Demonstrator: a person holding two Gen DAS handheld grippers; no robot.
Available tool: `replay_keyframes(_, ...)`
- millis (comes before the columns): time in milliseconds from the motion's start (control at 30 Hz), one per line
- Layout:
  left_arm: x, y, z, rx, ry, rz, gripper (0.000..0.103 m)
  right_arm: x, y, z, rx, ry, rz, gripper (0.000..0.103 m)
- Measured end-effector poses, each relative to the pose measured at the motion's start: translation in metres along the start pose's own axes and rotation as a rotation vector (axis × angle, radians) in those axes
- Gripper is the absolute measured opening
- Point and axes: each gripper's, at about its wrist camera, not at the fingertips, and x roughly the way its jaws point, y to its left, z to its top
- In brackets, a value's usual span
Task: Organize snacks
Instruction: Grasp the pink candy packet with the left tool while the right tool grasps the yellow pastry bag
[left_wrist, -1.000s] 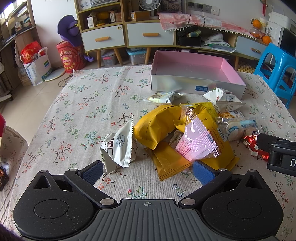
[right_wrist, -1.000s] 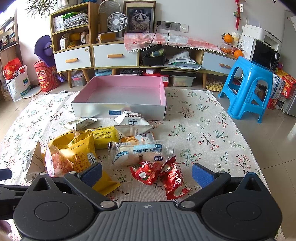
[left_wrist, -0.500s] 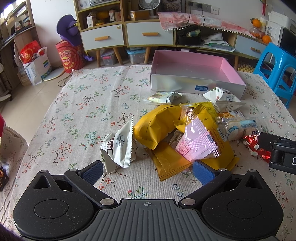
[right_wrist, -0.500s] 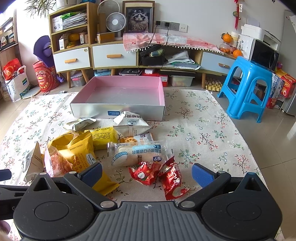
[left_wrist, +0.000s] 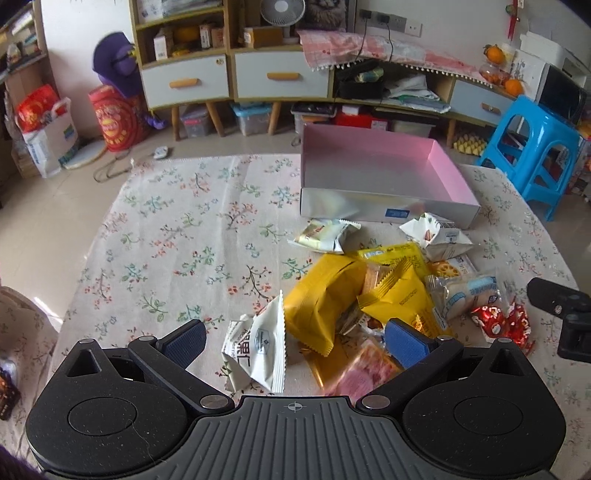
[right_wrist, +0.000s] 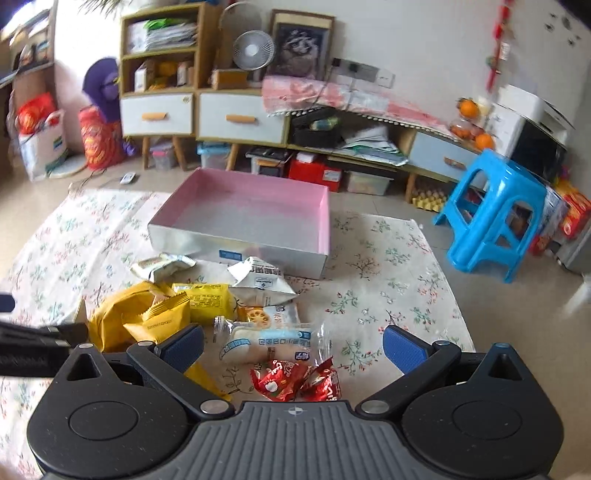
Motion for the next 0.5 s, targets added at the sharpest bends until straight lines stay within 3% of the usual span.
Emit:
replay_keyframes(267, 0.025, 0.013, -0.002, 0.086, 0.114, -0.204, 0.102, 0.034, -0.016, -0.007, 0.058, 0.035, 0.398, 0.093)
replay_keyframes(367, 0.036, 0.013, -0.007, 0.143, 0.145, -0.307, 0.101, 0.05, -0.015, -0.01, 0.048, 0.065, 0.467, 0.093)
replay_keyframes(500, 0.041, 0.007, -0.013, 0.218, 0.145, -0.368, 0.101, 0.067, -0.007, -0.011, 0.01, 0.121, 0.505, 0.092)
